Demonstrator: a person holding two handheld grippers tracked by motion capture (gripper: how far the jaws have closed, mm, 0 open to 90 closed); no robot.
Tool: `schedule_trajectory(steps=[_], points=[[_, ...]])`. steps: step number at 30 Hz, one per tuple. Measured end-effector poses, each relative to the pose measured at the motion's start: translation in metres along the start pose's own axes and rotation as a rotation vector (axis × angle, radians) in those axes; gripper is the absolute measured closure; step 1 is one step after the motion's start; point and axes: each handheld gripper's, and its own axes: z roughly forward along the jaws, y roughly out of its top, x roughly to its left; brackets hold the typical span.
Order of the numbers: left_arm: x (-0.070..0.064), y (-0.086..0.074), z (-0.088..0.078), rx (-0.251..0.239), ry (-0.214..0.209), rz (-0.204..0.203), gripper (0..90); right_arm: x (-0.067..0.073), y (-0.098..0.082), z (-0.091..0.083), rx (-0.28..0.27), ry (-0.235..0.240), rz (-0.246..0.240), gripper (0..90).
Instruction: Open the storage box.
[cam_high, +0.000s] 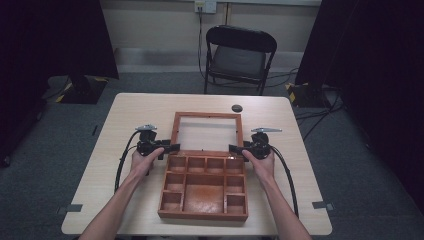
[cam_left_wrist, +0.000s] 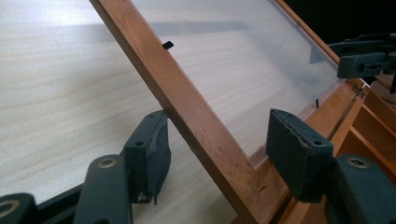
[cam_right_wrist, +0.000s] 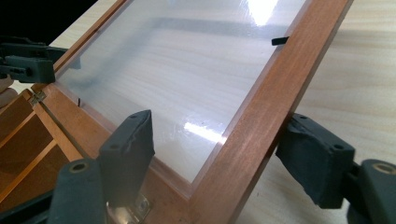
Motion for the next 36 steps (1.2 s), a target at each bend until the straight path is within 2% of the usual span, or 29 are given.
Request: schedule_trajectory(steps=[5,8,9,11,15,17,22,26,29,30,32,34,36], points=[[0.002,-0.001,0.002,0.010,-0.005,-0.023,36.4,-0.002,-0.001,0.002,0.017,0.007,0.026,25.5],[0.000,0.000,0.002,0.011,0.014,-0.007,34.5,-0.003,-0.002,0.002,0.020,0.017,0.035,23.9],[0.000,0.000,0.002,0.018,0.018,-0.002,34.1,-0.003,-0.002,0.002,0.023,0.003,0.034,21.9],[0.001,-0.001,0.002,0.019,0.015,-0.010,33.6,-0.006,-0.003,0.003,0.035,0.018,0.065,22.0],[0.000,-0.001,0.002,0.019,0.018,-0.010,33.1,-0.006,-0.003,0.004,0.036,0.019,0.064,21.9],[0.000,-0.001,0.001,0.017,0.024,-0.017,31.7,-0.005,-0.003,0.003,0.046,-0.002,0.066,22.3],[0.003,0.000,-0.010,0.034,0.060,0.000,26.5,-0.008,-0.001,-0.010,0.030,-0.017,0.067,20.3],[0.005,0.000,-0.025,-0.003,0.089,-0.008,24.8,-0.011,-0.001,-0.027,0.007,-0.043,0.066,20.3],[0.007,-0.002,-0.033,0.008,0.109,-0.002,23.5,-0.014,-0.003,-0.041,-0.002,-0.062,0.060,19.3],[0.007,-0.003,-0.036,0.015,0.124,0.013,23.5,-0.015,-0.003,-0.046,-0.008,-0.069,0.062,19.0],[0.009,-0.006,-0.042,-0.003,0.148,-0.003,24.1,-0.016,-0.006,-0.055,-0.016,-0.076,0.062,18.8],[0.011,-0.008,-0.047,0.001,0.139,-0.018,24.1,-0.016,-0.011,-0.062,-0.008,-0.084,0.060,18.3],[0.010,-0.009,-0.050,0.002,0.146,-0.010,23.9,-0.017,-0.013,-0.064,0.000,-0.100,0.053,17.9]])
